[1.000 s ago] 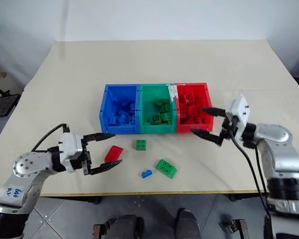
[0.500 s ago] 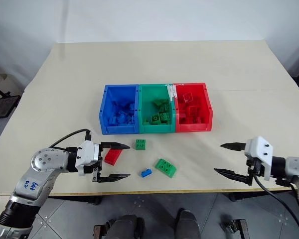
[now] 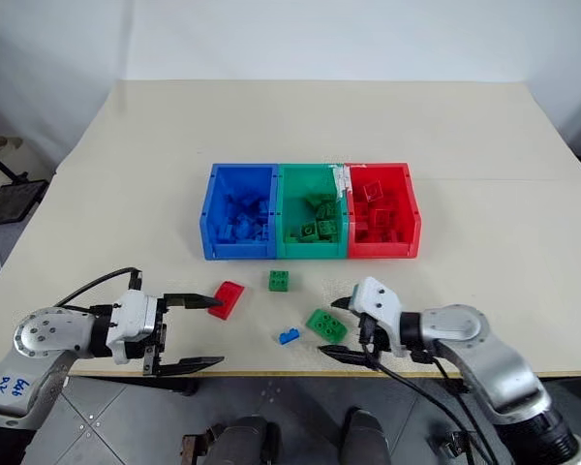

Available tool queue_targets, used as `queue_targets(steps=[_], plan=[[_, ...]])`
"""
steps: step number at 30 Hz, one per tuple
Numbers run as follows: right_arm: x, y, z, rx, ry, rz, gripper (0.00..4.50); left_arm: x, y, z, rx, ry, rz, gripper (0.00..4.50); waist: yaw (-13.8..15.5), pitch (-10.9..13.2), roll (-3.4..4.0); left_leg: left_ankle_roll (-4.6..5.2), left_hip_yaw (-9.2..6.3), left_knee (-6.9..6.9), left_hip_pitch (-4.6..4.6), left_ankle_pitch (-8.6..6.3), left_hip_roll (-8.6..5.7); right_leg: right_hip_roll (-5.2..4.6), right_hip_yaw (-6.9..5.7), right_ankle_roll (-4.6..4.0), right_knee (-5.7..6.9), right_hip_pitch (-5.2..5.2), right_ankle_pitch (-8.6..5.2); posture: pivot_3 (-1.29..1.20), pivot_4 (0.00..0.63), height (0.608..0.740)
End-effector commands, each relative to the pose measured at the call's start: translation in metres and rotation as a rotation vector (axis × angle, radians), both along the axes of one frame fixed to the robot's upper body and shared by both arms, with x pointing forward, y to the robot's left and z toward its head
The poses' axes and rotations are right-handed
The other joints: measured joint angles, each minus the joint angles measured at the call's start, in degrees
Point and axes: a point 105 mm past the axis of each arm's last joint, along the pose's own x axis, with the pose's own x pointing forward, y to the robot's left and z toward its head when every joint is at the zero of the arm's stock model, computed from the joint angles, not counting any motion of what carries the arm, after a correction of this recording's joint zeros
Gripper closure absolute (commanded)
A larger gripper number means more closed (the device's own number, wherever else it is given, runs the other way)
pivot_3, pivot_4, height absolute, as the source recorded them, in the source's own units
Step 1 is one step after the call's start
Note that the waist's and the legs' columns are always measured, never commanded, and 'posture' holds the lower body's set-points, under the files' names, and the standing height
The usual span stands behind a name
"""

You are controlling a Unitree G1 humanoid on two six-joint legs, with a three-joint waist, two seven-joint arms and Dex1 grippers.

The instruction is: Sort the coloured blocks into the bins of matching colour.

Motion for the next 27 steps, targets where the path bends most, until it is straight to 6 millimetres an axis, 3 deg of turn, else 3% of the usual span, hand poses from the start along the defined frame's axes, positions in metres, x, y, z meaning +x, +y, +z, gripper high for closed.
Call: queue_targets(steps=[1,5,9,14,18,23,27], plan=[[0.006,0.002,-0.002,-0.039,-0.061,-0.009,0.41,-0.001,0.002,0.008,0.013,-0.059,0.009,0.0,-0.1,0.0,-0.02,0.01,0.01,-0.01,0.0,0.0,0.0,0.0,0.0,0.0,0.0,-0.01,0.0,0.0,0.15,0.74],[0.015,-0.003,-0.002,-0.049,-0.081,-0.024,1.61,0.0,0.003,0.01,0.011,-0.074,0.019,0.0,-0.1,0.0,-0.04,0.01,0.03,-0.01,0.02,0.0,0.0,0.0,0.0,0.0,0.02,0.0,0.0,0.0,0.15,0.74],[0.023,-0.005,0.01,-0.017,-0.125,0.003,2.98,0.007,0.003,0.015,-0.015,-0.105,0.044,0.0,-0.1,0.0,-0.04,0.02,0.03,0.0,0.02,-0.01,0.0,0.0,0.0,0.0,0.02,0.0,0.0,0.0,0.15,0.74],[0.031,-0.006,0.04,0.116,-0.175,0.064,3.01,0.017,-0.002,0.024,-0.141,-0.125,0.151,0.0,-0.2,0.0,-0.05,0.04,0.04,0.0,0.02,-0.02,0.01,0.0,0.0,0.0,0.03,0.0,0.0,0.0,0.15,0.74],[0.063,0.001,0.084,0.282,-0.237,-0.042,3.01,0.031,0.009,0.036,-0.272,-0.169,0.337,0.0,-0.7,0.0,-0.05,0.03,0.03,0.01,0.05,-0.01,0.04,0.01,-0.01,0.0,0.11,-0.01,0.01,0.0,0.15,0.74],[0.109,0.007,0.122,0.26,-0.37,-0.132,3.01,0.034,0.031,0.038,-0.343,-0.184,0.528,0.0,-1.6,0.0,-0.05,0.0,-0.02,-0.03,0.08,-0.02,0.05,0.02,-0.03,0.0,0.19,-0.03,0.01,0.0,0.15,0.74],[0.126,0.015,0.125,0.254,-0.373,-0.138,3.01,0.031,0.034,0.037,-0.342,-0.185,0.549,0.0,-1.5,0.0,-0.07,0.0,-0.05,-0.1,0.07,-0.02,0.04,0.01,-0.07,0.0,0.17,-0.06,0.01,0.0,0.15,0.74]])
